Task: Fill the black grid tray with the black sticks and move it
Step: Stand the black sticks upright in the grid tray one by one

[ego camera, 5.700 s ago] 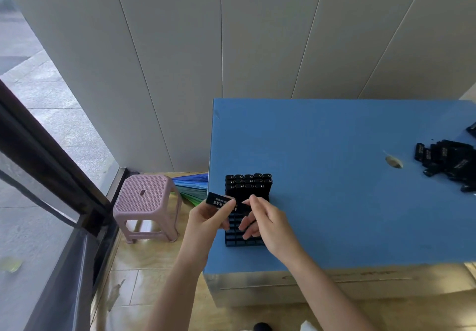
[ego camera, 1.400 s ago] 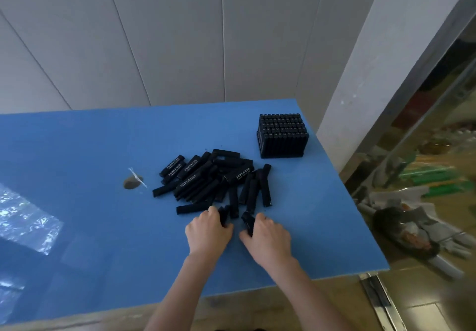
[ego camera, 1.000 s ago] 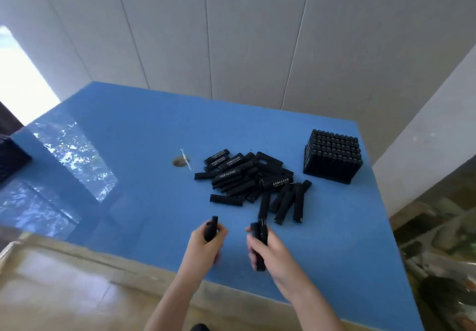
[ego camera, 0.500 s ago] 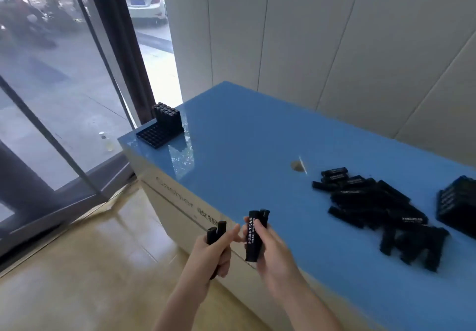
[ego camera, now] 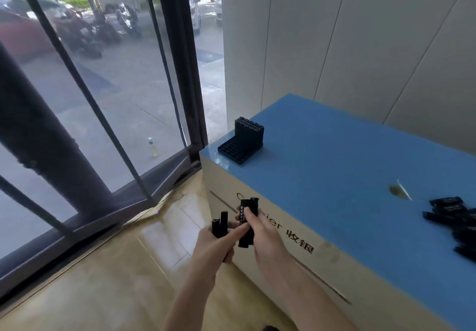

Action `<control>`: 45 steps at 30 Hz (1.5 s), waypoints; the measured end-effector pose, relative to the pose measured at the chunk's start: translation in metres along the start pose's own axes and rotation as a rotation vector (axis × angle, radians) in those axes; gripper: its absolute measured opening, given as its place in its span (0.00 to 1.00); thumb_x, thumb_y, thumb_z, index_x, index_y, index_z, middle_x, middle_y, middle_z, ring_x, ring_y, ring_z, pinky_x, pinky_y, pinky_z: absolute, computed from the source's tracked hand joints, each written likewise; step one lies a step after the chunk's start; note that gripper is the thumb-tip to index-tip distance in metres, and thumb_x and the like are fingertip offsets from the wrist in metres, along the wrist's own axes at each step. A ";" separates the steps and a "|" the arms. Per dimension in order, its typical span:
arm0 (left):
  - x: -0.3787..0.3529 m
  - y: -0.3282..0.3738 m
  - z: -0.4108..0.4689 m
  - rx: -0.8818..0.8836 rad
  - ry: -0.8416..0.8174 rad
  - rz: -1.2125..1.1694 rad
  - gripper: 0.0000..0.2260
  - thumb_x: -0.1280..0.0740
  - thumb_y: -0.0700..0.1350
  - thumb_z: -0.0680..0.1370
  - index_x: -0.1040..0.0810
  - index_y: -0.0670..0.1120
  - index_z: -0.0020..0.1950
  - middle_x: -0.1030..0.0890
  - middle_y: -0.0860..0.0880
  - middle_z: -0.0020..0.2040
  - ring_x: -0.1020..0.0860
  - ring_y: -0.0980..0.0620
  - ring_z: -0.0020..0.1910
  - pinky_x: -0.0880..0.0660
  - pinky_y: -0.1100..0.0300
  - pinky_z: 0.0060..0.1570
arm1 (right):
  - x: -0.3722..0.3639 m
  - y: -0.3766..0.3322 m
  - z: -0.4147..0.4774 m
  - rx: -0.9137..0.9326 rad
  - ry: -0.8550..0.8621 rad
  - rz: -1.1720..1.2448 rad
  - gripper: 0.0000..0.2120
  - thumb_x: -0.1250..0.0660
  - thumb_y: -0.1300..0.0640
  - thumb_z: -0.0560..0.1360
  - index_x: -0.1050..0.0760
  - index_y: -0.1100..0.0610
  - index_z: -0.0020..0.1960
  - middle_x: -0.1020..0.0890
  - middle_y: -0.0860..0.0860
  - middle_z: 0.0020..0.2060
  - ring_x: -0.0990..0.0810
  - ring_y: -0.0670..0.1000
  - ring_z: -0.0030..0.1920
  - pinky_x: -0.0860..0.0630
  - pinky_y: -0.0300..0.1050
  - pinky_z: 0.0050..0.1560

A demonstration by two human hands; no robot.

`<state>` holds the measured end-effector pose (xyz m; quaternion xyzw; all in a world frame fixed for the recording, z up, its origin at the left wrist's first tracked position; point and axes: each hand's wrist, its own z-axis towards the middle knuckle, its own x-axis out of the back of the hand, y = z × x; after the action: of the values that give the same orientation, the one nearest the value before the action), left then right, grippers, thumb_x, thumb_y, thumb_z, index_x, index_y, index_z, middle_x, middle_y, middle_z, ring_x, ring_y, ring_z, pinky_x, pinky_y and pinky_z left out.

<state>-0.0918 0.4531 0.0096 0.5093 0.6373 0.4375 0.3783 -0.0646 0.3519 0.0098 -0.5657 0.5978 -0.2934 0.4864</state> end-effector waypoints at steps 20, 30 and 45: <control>0.084 0.074 0.246 0.012 -0.026 -0.033 0.16 0.28 0.42 0.72 0.34 0.44 0.31 0.36 0.51 0.21 0.38 0.53 0.22 0.39 0.60 0.27 | -0.056 -0.055 0.225 -0.018 0.019 -0.144 0.14 0.46 0.51 0.81 0.22 0.50 0.50 0.24 0.47 0.43 0.25 0.40 0.43 0.28 0.33 0.42; 0.092 0.088 0.341 0.083 -0.209 0.070 0.16 0.28 0.42 0.72 0.35 0.44 0.33 0.37 0.50 0.23 0.39 0.52 0.23 0.39 0.59 0.28 | -0.041 -0.064 0.264 0.050 0.245 -0.053 0.06 0.41 0.56 0.79 0.26 0.57 0.50 0.18 0.50 0.37 0.35 0.46 0.24 0.36 0.35 0.29; 0.100 0.108 0.432 0.079 -0.555 0.298 0.13 0.28 0.43 0.71 0.31 0.42 0.35 0.34 0.48 0.24 0.36 0.52 0.22 0.38 0.61 0.25 | -0.054 -0.068 0.294 0.287 0.798 -0.616 0.08 0.35 0.60 0.75 0.24 0.53 0.54 0.18 0.47 0.41 0.21 0.42 0.39 0.24 0.36 0.45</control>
<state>0.3240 0.6360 -0.0348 0.7111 0.4446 0.3073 0.4497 0.2246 0.4499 -0.0197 -0.4872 0.4964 -0.6944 0.1847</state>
